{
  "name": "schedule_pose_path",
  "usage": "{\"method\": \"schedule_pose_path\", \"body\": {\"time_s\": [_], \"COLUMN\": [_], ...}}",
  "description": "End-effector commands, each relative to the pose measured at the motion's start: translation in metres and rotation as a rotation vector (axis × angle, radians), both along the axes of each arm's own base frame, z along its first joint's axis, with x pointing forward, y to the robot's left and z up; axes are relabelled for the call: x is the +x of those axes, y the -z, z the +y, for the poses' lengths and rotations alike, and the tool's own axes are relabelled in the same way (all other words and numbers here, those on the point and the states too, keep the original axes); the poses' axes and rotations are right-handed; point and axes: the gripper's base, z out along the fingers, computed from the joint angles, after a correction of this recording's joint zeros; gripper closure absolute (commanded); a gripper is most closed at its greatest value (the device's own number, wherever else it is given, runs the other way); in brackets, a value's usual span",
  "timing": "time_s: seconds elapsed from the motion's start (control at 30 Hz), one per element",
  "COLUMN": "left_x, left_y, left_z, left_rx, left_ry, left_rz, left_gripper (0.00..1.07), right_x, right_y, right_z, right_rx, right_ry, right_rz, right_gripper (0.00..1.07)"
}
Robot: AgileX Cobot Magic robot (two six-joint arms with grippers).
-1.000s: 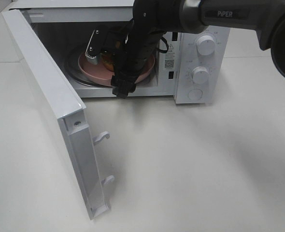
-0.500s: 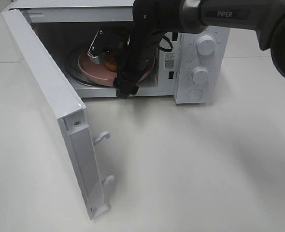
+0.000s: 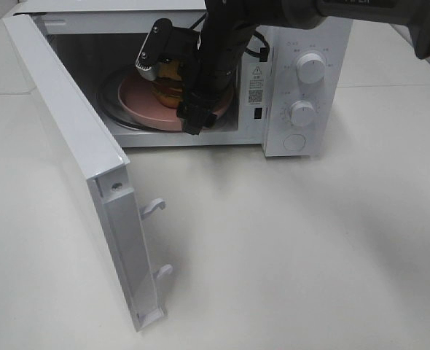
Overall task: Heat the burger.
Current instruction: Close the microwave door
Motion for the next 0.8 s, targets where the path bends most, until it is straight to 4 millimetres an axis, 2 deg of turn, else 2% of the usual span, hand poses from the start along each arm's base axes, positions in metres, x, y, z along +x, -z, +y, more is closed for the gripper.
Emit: {"method": "schedule_pose_path", "body": {"time_s": [0.03, 0.37, 0.8], "left_x": [-0.002, -0.002, -0.002], "left_y": [-0.001, -0.001, -0.001], "left_z": [0.000, 0.000, 0.000], "left_rx": [-0.005, -0.005, -0.005], "left_ry": [0.004, 0.004, 0.004], "left_rz": [-0.033, -0.033, -0.033], "left_gripper": [1.06, 1.06, 1.06], "right_x": [-0.002, -0.010, -0.020], "right_y": [-0.003, -0.004, -0.002], "right_z": [-0.002, -0.008, -0.008], "right_rx": [-0.010, -0.018, -0.005], "right_ry": [0.017, 0.157, 0.217], "right_rz": [0.024, 0.126, 0.259], "right_gripper": [0.31, 0.31, 0.31]}}
